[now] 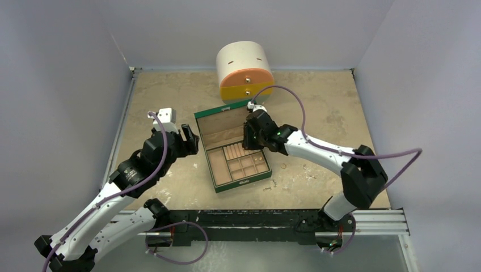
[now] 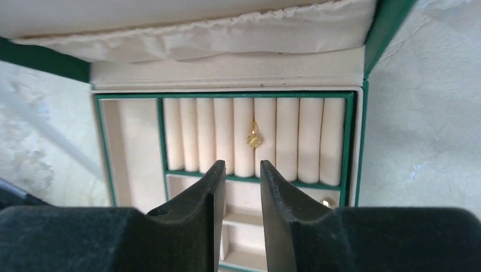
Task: Organize the mixed jewelry
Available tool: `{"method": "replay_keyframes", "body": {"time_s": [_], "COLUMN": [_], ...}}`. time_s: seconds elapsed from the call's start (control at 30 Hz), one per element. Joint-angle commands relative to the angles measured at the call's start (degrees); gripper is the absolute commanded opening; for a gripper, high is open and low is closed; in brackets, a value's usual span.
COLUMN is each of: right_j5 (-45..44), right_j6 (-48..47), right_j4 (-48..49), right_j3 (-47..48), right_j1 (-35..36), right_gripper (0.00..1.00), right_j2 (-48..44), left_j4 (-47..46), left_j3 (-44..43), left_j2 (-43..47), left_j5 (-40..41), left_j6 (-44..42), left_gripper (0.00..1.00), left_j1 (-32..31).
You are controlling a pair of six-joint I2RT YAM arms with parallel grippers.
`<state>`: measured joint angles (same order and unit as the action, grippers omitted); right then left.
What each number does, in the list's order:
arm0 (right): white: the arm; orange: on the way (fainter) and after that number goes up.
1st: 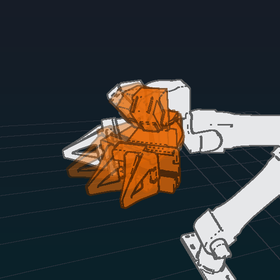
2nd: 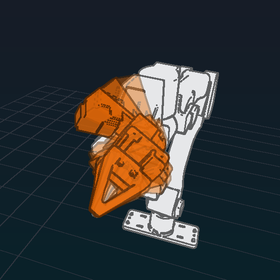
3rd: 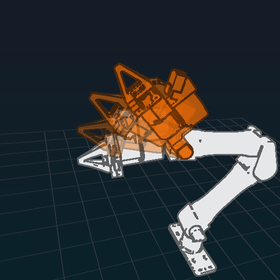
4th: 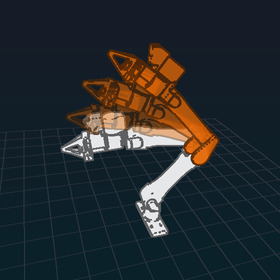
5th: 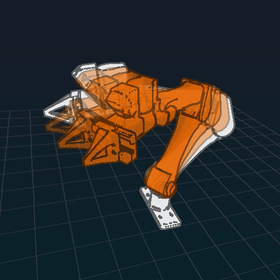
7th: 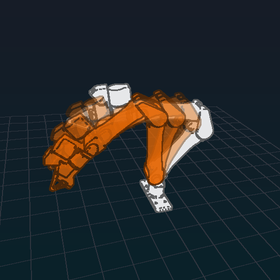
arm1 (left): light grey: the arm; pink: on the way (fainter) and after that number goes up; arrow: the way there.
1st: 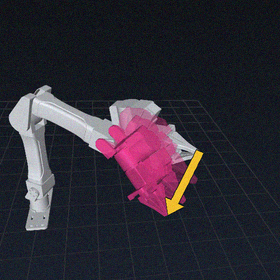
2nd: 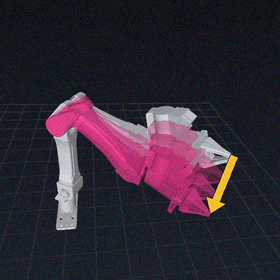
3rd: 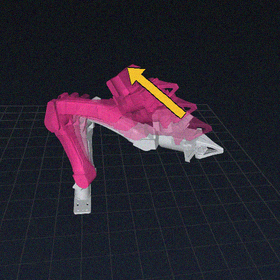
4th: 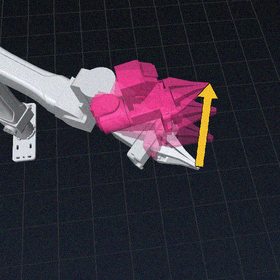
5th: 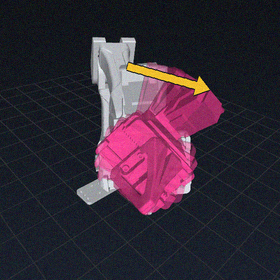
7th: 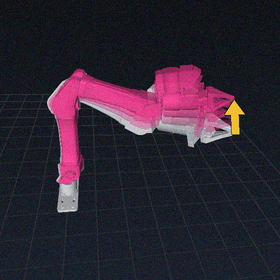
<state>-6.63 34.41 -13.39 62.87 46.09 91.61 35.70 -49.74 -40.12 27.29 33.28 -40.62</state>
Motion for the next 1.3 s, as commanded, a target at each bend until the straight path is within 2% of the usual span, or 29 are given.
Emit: {"method": "replay_keyframes", "body": {"time_s": [0.0,0.4,0.63,0.9,1.27], "right_j5": [-1.8,-15.2,-15.0,-13.2,-14.1], "right_j6": [2.4,5.3,8.0,11.3,12.9], "right_j4": [-3.9,-15.9,-18.7,-13.8,-6.4], "right_j3": [0.3,-8.3,-16.6,-24.8,-25.9], "right_j1": [0.1,-1.3,-6.4,-8.7,-10.2], "right_gripper": [0.32,0.36,0.36,0.36,0.32], "right_j2": [-7.7,-26.7,-31.5,-29.3,-19.8], "left_j4": [-2.0,-1.6,-1.2,-1.0,-1.0], "left_j3": [0.0,-0.1,-0.3,-0.3,-0.3], "left_j2": [0.2,-0.9,-1.2,-0.9,-1.3], "left_j5": [0.7,1.3,1.8,2.4,2.6], "left_j6": [-1.3,-1.3,-0.9,-0.7,-0.8], "left_gripper": [0.67,0.67,0.67,0.67,0.67], "left_j1": [0.1,0.2,0.2,0.1,0.1]}}
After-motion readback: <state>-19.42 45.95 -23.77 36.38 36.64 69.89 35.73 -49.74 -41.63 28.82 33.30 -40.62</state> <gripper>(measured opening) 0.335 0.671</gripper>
